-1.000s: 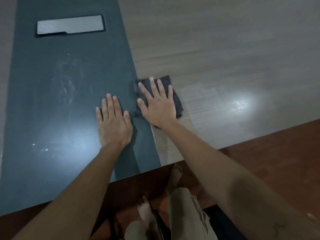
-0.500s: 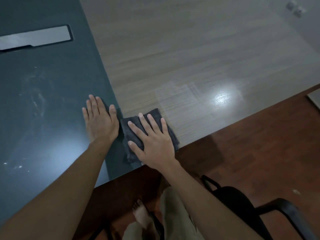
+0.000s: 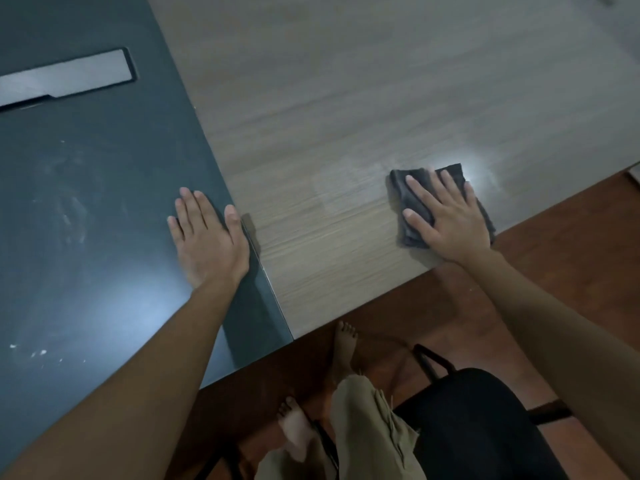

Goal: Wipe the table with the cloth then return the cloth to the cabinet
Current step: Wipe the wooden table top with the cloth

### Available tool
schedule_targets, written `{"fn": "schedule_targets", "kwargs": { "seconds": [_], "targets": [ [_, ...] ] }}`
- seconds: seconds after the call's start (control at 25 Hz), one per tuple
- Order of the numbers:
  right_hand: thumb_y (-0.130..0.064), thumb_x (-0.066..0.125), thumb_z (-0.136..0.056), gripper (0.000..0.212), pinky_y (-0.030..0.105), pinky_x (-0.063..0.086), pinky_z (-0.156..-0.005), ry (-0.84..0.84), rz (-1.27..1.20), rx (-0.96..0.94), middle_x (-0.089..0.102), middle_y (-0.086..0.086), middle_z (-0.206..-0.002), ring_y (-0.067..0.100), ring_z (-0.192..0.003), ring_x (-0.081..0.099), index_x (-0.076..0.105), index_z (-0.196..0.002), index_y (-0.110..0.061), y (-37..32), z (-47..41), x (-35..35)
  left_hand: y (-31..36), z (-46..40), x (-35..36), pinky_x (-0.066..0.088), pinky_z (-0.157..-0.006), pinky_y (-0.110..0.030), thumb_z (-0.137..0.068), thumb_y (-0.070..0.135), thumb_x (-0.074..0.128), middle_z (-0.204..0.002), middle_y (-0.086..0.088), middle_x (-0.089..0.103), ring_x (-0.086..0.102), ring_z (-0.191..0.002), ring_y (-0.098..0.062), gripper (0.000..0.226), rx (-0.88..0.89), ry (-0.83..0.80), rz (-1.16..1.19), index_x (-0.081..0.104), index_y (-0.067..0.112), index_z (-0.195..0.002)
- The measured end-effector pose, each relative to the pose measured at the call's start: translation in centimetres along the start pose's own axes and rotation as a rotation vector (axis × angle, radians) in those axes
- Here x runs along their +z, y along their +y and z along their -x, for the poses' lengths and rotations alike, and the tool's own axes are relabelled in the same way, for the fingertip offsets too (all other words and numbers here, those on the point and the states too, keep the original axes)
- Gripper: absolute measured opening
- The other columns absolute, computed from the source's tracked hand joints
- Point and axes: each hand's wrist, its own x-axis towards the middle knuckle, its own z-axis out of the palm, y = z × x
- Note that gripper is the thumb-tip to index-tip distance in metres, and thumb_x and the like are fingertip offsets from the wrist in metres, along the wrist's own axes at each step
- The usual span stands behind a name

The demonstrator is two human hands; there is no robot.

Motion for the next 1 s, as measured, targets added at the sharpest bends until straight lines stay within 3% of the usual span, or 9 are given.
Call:
{"fn": "schedule_targets", "kwargs": {
  "seconds": [0.12,0.24,0.44,0.56,0.76,1.0],
  "targets": [
    [-0.071,0.013,-0.099,0.070,0.058,0.008,-0.126,-0.023,-0.031,0.074,0.014,0.003,-0.171,0.027,-0.158,0.011,0.018,-0.162,-0.042,-3.1,0.9,0.3,-0.1,0.0,0.1,-0.007,-0.124,-0.039,-0.104,0.047,0.006,-0.166,-0.012,-0.002,-0.003,-0.154,-0.023,0.068,0.003,0.002,-0.015,0.004,0.004,-0.157],
    [-0.067,0.015,-0.100,0.068,0.060,0.008,-0.125,-0.036,-0.009,0.019,0.010,0.004,-0.172,0.029,-0.158,0.009,0.015,-0.162,-0.040,-8.9,3.2,0.4,-0.4,-0.1,-0.1,-0.005,-0.124,-0.042,-0.103,0.047,0.005,-0.166,-0.013,-0.003,-0.003,-0.154,-0.024,0.069,0.016,-0.003,-0.007,0.003,0.003,-0.157],
    [-0.061,0.030,-0.103,0.065,0.061,0.010,-0.124,-0.008,-0.089,-0.108,0.014,0.007,-0.171,0.031,-0.158,0.011,0.023,-0.162,-0.035,-20.2,9.4,1.7,-0.5,-0.1,0.1,-0.005,-0.124,-0.042,-0.105,0.043,0.007,-0.166,-0.012,-0.001,-0.002,-0.154,-0.024,0.066,0.023,-0.012,0.020,0.006,0.002,-0.157],
    [-0.057,0.038,-0.103,0.061,0.060,0.013,-0.123,0.052,-0.173,-0.154,0.023,0.007,-0.169,0.030,-0.157,0.017,0.035,-0.159,-0.032,-23.0,11.8,2.1,-0.6,-0.1,0.0,-0.005,-0.124,-0.041,-0.106,0.039,0.008,-0.167,-0.011,0.000,-0.001,-0.154,-0.023,0.063,0.026,-0.018,0.028,0.007,0.003,-0.157],
    [-0.062,0.042,-0.101,0.060,0.058,0.014,-0.123,0.083,-0.132,-0.204,0.026,0.001,-0.168,0.024,-0.157,0.020,0.037,-0.156,-0.040,-17.7,9.6,2.1,-0.6,-0.1,0.1,-0.006,-0.124,-0.041,-0.105,0.041,0.007,-0.167,-0.011,-0.001,-0.002,-0.154,-0.023,0.064,0.039,-0.018,0.015,0.006,0.004,-0.158],
    [-0.072,0.017,-0.099,0.066,0.059,0.012,-0.124,-0.040,-0.006,0.033,0.015,-0.002,-0.171,0.023,-0.158,0.013,0.019,-0.160,-0.046,-4.3,4.0,0.6,-0.6,0.0,0.2,-0.007,-0.124,-0.040,-0.105,0.046,0.005,-0.167,-0.010,-0.003,-0.004,-0.154,-0.022,0.067,0.049,-0.035,-0.013,0.003,0.006,-0.158]
  ]
}}
